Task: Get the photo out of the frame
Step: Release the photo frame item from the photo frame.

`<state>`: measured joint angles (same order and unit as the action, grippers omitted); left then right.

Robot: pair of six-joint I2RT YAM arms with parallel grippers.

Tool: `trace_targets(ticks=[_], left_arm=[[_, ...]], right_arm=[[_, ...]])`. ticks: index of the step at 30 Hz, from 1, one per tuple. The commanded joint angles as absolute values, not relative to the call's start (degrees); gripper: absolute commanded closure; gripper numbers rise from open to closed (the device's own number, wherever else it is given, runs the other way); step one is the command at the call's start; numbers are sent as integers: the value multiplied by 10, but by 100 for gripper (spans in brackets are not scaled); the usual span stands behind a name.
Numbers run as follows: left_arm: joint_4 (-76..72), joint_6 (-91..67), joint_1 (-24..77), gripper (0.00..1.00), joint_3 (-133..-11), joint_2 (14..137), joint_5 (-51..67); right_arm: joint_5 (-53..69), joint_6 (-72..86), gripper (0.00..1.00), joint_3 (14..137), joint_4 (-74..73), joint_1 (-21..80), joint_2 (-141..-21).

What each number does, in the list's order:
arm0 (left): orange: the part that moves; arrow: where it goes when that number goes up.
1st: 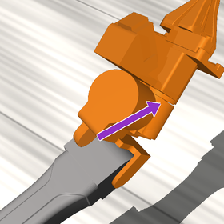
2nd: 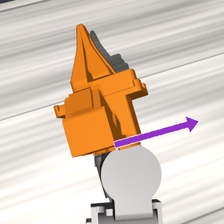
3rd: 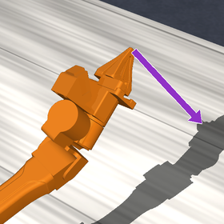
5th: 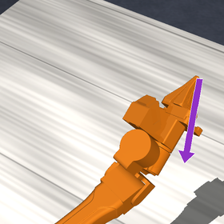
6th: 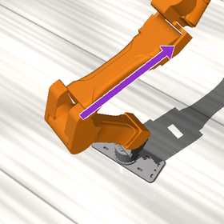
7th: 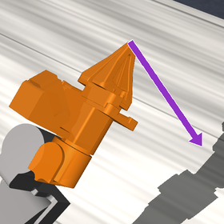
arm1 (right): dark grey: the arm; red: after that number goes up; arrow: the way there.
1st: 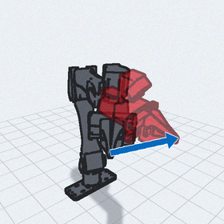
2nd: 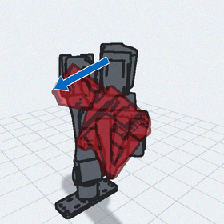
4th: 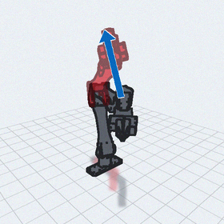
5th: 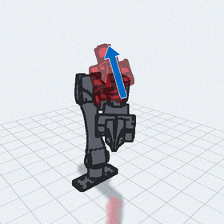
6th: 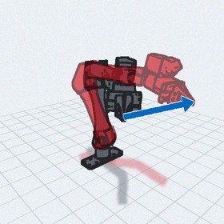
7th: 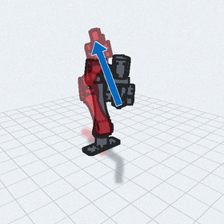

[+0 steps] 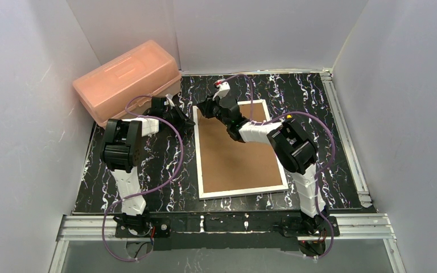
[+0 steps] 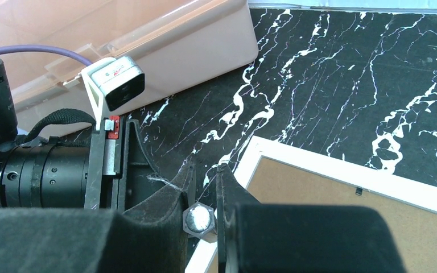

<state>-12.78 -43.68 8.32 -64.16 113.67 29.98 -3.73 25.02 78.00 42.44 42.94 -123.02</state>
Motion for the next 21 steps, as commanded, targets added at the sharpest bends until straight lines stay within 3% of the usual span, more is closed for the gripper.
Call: trace_targets(ticks=[1, 13, 21], left_arm=[[-110, -430, 116, 94, -627, 1139, 311], [-77, -416, 119, 97, -637, 1131, 291], [-34, -425, 85, 93, -591, 1051, 234]], right_arm=[[113, 367, 99, 806, 399, 527, -1264], [110, 362, 99, 813, 386, 532, -1257], [50, 332, 99, 794, 308, 482, -1173]])
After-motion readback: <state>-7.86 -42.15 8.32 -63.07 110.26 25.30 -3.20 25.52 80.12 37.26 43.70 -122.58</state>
